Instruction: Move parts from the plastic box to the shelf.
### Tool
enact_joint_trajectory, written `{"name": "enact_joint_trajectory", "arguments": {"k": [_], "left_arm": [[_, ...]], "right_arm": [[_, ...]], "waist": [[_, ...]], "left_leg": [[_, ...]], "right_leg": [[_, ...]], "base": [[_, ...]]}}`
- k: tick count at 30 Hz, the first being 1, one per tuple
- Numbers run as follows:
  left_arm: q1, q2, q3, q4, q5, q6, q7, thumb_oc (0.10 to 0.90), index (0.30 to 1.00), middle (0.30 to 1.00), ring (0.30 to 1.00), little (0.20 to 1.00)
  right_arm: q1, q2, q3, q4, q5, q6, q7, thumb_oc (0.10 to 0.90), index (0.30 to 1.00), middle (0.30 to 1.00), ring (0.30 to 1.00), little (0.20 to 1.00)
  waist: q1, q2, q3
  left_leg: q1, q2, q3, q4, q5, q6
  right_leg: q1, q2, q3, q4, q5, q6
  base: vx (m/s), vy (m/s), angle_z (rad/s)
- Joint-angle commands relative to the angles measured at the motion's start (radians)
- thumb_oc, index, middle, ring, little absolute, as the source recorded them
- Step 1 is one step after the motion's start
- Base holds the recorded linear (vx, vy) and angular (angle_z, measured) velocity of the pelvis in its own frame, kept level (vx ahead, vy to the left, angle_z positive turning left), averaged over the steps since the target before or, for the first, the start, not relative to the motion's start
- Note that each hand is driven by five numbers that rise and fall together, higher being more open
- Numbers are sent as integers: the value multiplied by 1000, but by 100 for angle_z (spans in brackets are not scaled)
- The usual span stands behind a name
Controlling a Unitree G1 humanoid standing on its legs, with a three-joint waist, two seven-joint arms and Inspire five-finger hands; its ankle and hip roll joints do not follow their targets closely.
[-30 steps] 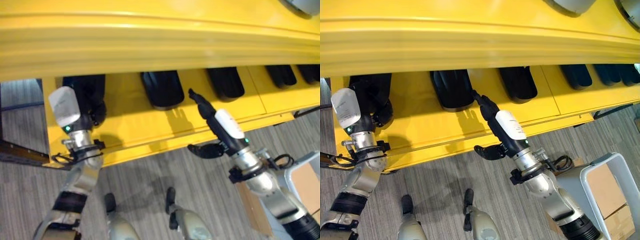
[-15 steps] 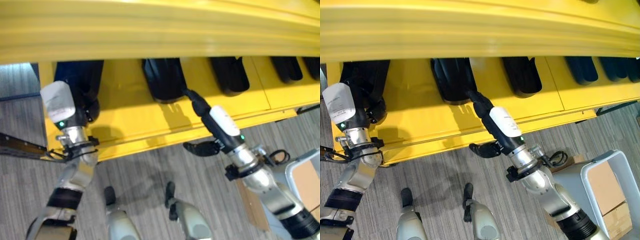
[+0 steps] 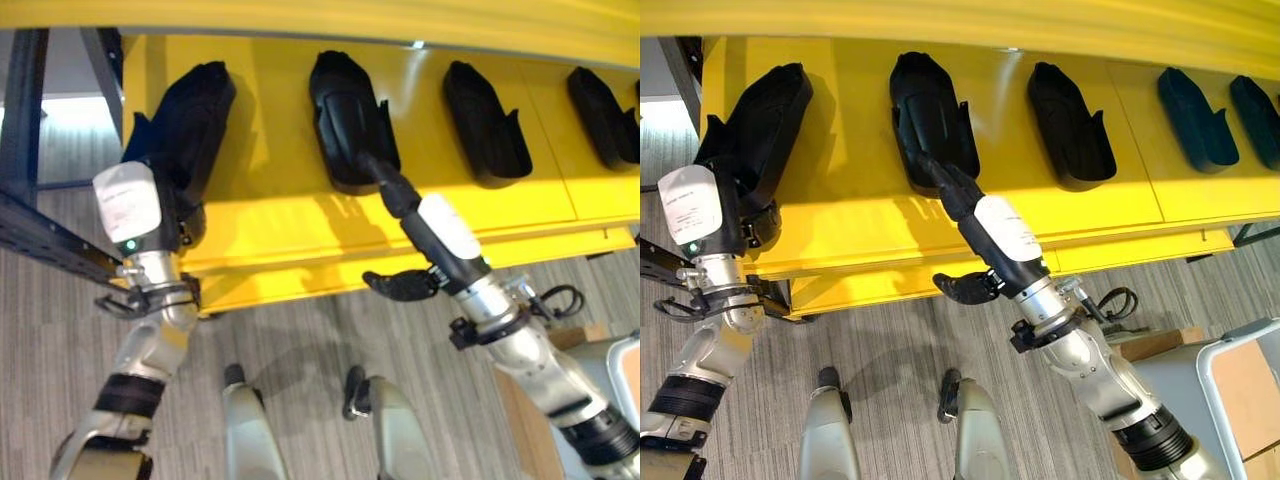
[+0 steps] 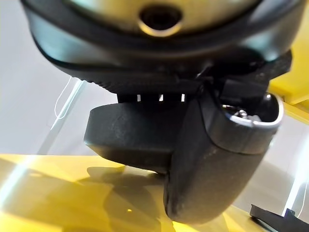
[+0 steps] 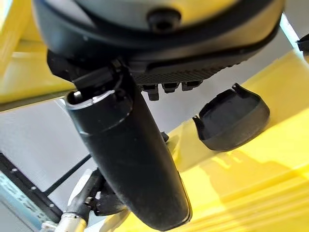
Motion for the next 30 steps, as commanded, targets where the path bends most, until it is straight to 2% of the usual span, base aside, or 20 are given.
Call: {"name": "enact_joint_trajectory", "arguments": {"k": [1,16,30], "left_arm": [[-11,27,-32,-2,50,-4,10,400,300,300,300,300],[-4,-3,17,31,9,20,49,400,300,300,300,300],[-65,-68,22,19,-66,43,84,400,300,300,300,300]], "right_arm": [[-35,1,-36,-98,45,-68,-57,900,1000,1000,1000,1000],[-19,-8,-79,-181,22,-88,-90,900,1000,1000,1000,1000],[-35,-21,-52,-197,21,-78,-102,900,1000,1000,1000,1000]], "waist": [[-9,5,-151],[-26,-12,-179],[-37,-29,-186]], "left_leg": [[32,16,10,-16,-5,25],[10,33,12,-14,0,20],[9,46,15,-24,8,18]], "right_leg": [[-26,0,25,55,-33,-15],[-53,24,34,48,-21,-13],[-58,38,38,35,-12,-12]], "base": [[0,0,0],[0,-5,-1],[3,-3,-2]]}}
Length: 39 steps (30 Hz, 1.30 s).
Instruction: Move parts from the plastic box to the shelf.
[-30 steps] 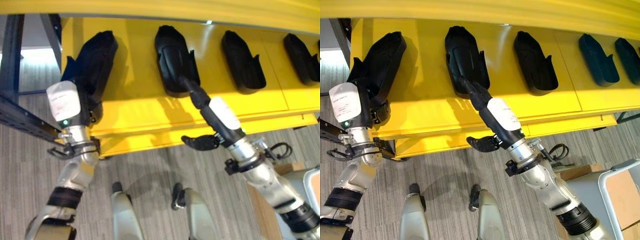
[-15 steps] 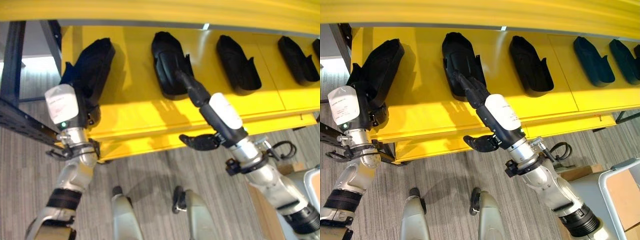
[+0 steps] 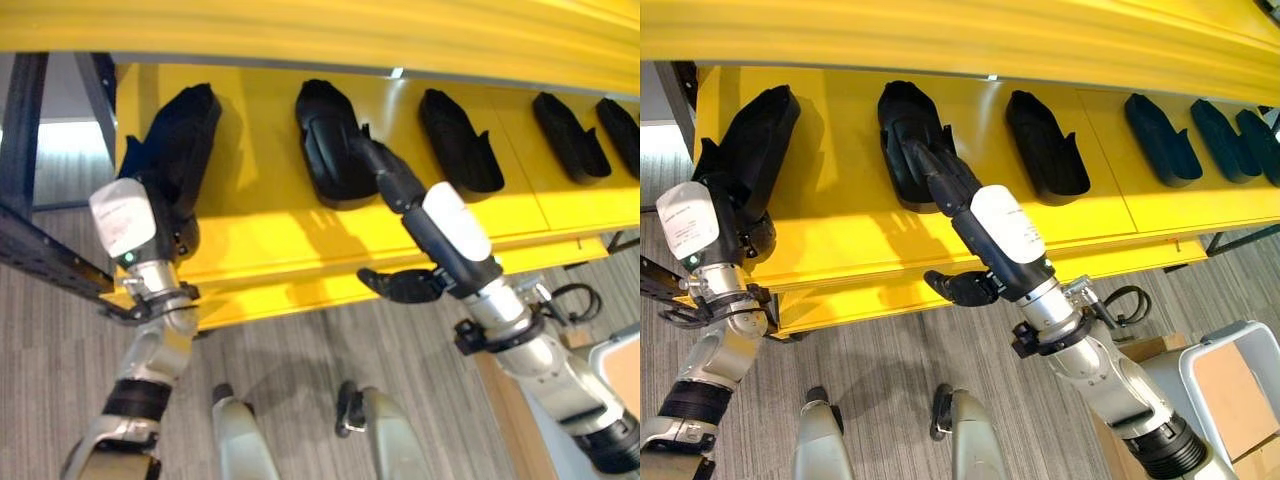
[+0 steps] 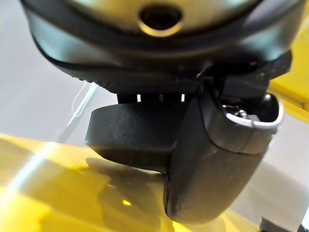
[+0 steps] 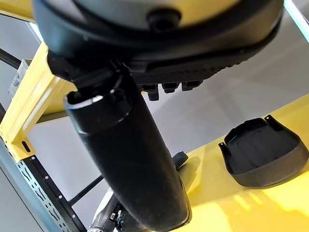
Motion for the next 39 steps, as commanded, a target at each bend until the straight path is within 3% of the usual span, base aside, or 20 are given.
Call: {"name": "enact_joint_trajectory", "arguments": {"k": [1,19,39], "left_arm": [[-79,15,-12,-19,-23,-8,62,400,300,300,300,300],[-111,23,30,-9,-55,13,146,400,300,300,300,300],[-131,44,23,-11,-43,14,148,400,300,300,300,300]], "right_arm": [[-60,9,-32,-108,20,-64,-77,900,1000,1000,1000,1000],[-74,-16,-15,-117,23,-66,-88,900,1000,1000,1000,1000],[-84,-13,-10,-118,27,-72,-90,900,1000,1000,1000,1000]], "waist": [[-8,-9,-69],[-10,-26,-59],[-8,-39,-52]], "left_leg": [[61,21,16,-57,24,26],[59,27,19,-50,25,23],[52,31,15,-47,24,24]], "right_leg": [[-2,14,26,20,-5,-6],[-5,24,35,21,-6,-9],[-9,32,33,24,-4,-10]], "base": [[0,0,0],[2,-1,-1],[0,0,0]]}}
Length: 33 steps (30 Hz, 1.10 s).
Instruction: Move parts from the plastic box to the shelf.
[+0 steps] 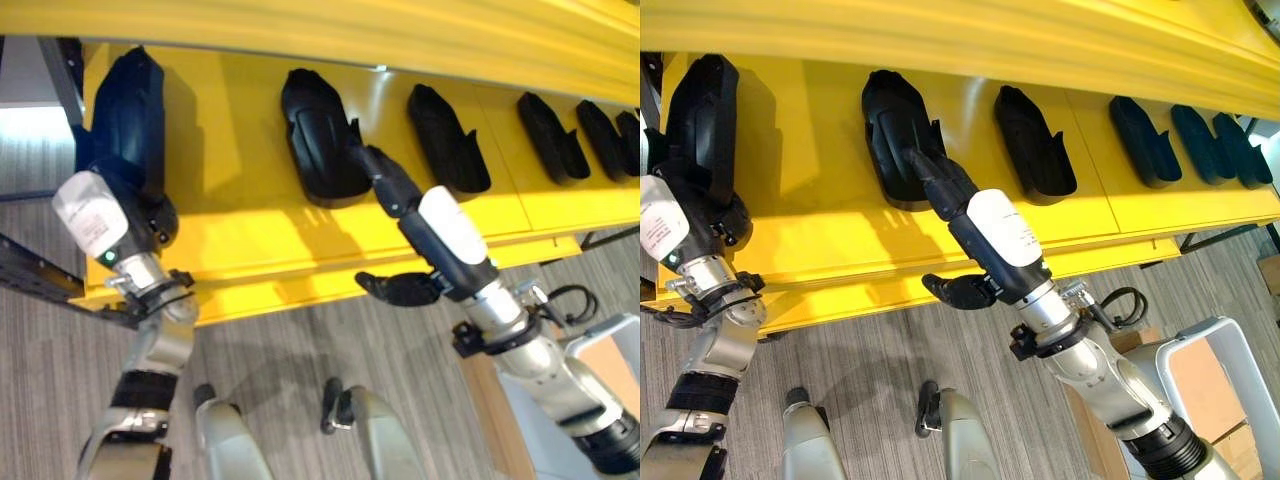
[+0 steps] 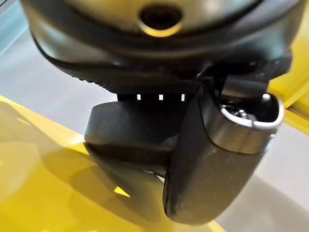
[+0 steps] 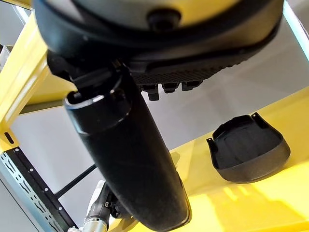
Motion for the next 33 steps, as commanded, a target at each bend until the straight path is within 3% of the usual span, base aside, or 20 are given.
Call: {"name": "enact_joint_trajectory", "arguments": {"k": [1,14,16,17,25,33], "left_arm": [[-90,58,-44,-16,0,-21,29,400,300,300,300,300],[-134,75,-107,-11,28,-37,-41,400,300,300,300,300],[-137,74,-109,-9,28,-38,-43,663,668,668,668,668],[-140,74,-114,-8,25,-39,-47,900,1000,1000,1000,1000],[-148,65,-134,-25,-28,-85,-100,900,1000,1000,1000,1000],[-136,13,-118,-86,-190,-142,-145,900,1000,1000,1000,1000]], "right_arm": [[-84,-1,-33,-116,29,-71,-83,900,1000,1000,1000,1000],[-83,-1,-44,-115,35,-68,-77,900,1000,1000,1000,1000],[-82,-1,-44,-115,35,-68,-76,900,1000,1000,1000,1000],[-82,-1,-43,-114,35,-67,-76,900,1000,1000,1000,1000],[-76,2,-54,-116,42,-64,-64,900,1000,1000,1000,1000],[-72,10,-57,-119,49,-48,-44,900,1000,1000,1000,1000]], "waist": [[-4,15,-57],[-15,25,-56],[-15,25,-57],[-16,25,-57],[-22,32,-61],[-20,43,-58]], "left_leg": [[54,3,13,-46,32,35],[51,4,20,-37,27,38],[50,4,20,-35,26,39],[50,4,20,-33,26,39],[48,1,19,-34,27,40],[47,-1,19,-25,22,43]], "right_leg": [[-5,0,30,44,-6,-8],[-13,0,42,49,-5,-7],[-13,0,42,49,-6,-7],[-14,0,43,51,-6,-7],[-13,0,44,49,-5,-7],[-12,-2,46,54,-2,-8]], "base": [[0,0,0],[1,1,0],[0,0,0],[0,0,0],[0,0,0],[0,0,0]]}}
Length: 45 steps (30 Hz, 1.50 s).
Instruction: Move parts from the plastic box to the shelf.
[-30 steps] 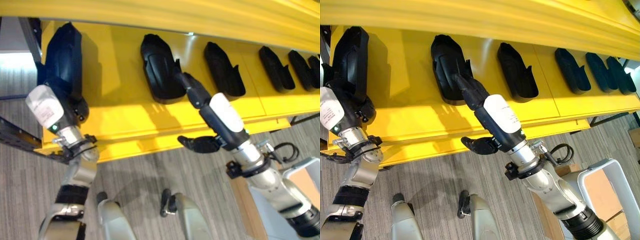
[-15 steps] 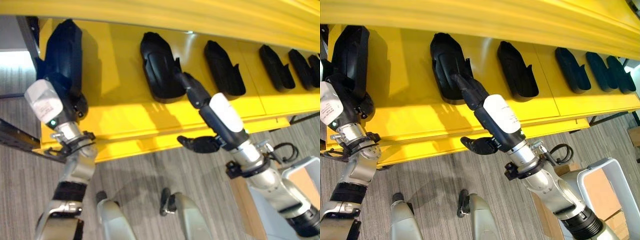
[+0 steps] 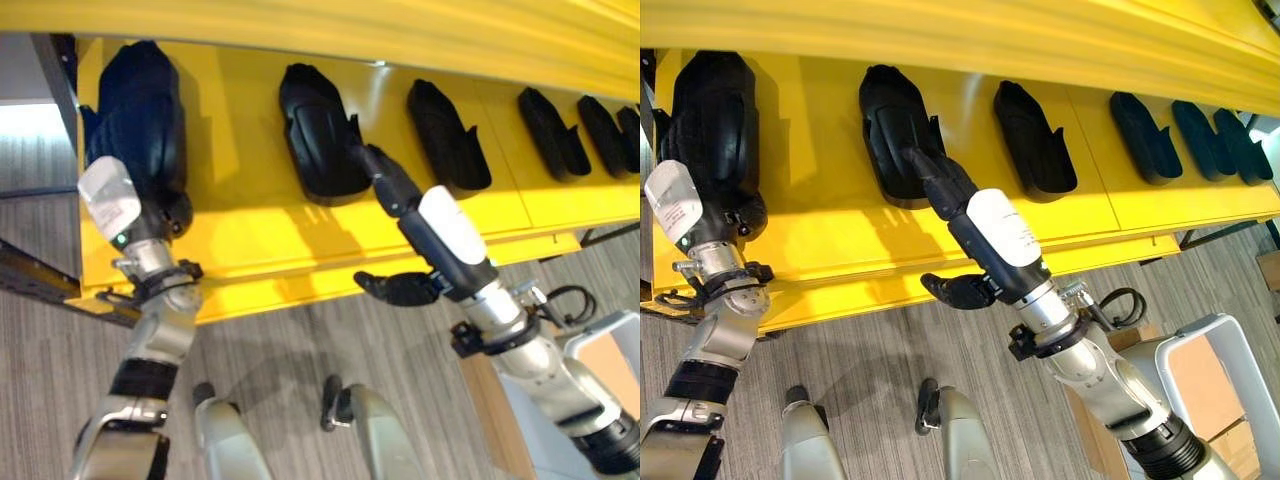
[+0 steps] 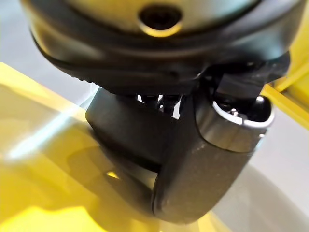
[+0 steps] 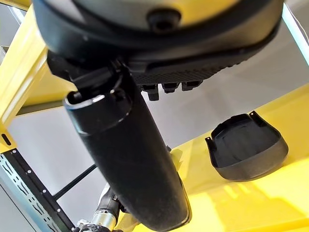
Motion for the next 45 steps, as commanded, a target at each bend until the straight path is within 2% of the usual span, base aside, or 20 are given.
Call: {"name": "enact_joint_trajectory", "arguments": {"k": [1,7,21,33,41,44,45], "left_arm": [[-81,-13,-70,-81,-51,-102,-12,900,1000,1000,1000,1000],[-67,-31,-52,-137,-133,-120,-45,900,1000,1000,1000,1000],[-6,-13,-1,-331,-270,-175,-119,900,1000,1000,1000,1000],[-16,22,37,-459,-248,-200,-122,900,1000,1000,1000,1000],[-22,30,28,-592,-397,-292,-192,900,1000,1000,1000,1000],[29,56,40,-665,-499,-345,-236,900,1000,1000,1000,1000],[33,56,42,-667,-501,-345,-237,900,1000,1000,1000,1000]], "right_arm": [[-71,0,-61,-119,49,-48,-41,900,1000,1000,1000,1000],[-74,6,-63,-119,46,-31,-28,900,1000,1000,1000,1000],[-77,28,-93,-116,38,3,2,900,1000,1000,1000,1000],[-68,26,-121,-124,21,8,9,900,1000,1000,1000,1000],[-64,20,-139,-137,27,4,14,900,1000,1000,1000,1000],[-51,21,-150,-149,39,-3,17,900,1000,1000,1000,1000],[-50,21,-149,-149,39,-3,18,900,1000,1000,1000,1000]], "waist": [[-22,47,-63],[-16,56,-60],[6,88,-51],[18,104,-54],[23,117,-53],[30,128,-47],[30,127,-48]], "left_leg": [[42,0,-1,-27,24,43],[49,-1,-1,-37,27,43],[88,-10,4,-60,32,49],[110,-19,7,-66,28,52],[124,-26,4,-74,29,55],[130,-28,1,-75,31,56],[131,-28,1,-76,31,56]], "right_leg": [[-1,1,31,47,-2,-8],[6,3,31,39,5,-7],[50,-4,32,14,15,-2],[76,-14,38,0,19,4],[94,-19,38,-6,19,5],[103,-19,41,-9,19,4],[105,-18,41,-9,19,4]], "base": [[0,0,0],[0,0,0],[1,8,0],[0,2,0],[0,0,0],[0,0,0],[0,0,0]]}}
